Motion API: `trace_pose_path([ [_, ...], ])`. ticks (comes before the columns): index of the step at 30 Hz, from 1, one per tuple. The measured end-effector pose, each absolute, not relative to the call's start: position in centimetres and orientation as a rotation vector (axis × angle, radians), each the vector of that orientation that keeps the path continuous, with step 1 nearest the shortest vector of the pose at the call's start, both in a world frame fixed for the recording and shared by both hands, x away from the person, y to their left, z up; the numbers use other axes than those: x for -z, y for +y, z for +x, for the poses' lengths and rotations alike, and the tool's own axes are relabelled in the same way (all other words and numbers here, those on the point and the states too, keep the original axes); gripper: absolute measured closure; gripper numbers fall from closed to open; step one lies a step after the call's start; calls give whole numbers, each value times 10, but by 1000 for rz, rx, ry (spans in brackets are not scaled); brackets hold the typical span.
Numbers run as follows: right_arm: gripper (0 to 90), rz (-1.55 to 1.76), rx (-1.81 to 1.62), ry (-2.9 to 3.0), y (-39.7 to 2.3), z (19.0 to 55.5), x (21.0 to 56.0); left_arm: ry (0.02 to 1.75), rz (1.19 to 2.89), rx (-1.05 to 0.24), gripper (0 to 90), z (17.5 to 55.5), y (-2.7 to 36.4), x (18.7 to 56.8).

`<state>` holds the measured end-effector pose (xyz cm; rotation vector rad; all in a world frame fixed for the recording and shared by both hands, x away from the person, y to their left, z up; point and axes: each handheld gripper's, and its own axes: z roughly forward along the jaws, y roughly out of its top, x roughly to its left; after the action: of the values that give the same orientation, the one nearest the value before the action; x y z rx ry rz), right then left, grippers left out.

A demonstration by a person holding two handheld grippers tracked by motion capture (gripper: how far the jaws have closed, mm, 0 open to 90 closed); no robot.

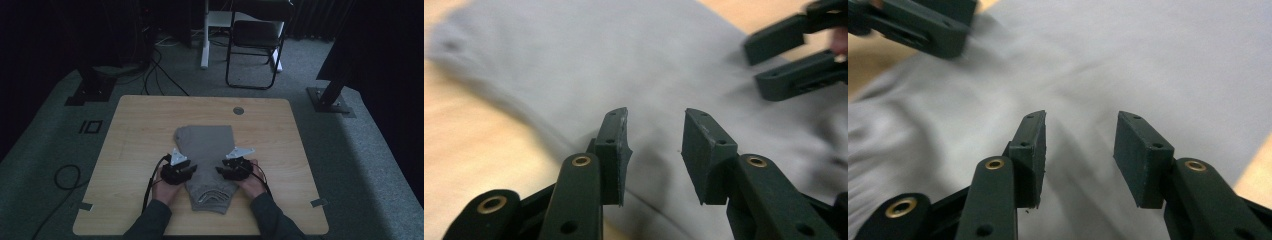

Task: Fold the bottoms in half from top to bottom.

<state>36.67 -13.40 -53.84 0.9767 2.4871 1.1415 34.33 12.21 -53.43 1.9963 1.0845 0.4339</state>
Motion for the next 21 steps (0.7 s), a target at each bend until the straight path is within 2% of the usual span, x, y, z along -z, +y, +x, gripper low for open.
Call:
trace_pose_path([
  [8,548,989,-1060,2482,-118,397,548,1199,1941,-468,628,374,135,538],
  [21,558,865,-1099,2535,-125,376,551,1249,1920,-551,615,398,148,525],
])
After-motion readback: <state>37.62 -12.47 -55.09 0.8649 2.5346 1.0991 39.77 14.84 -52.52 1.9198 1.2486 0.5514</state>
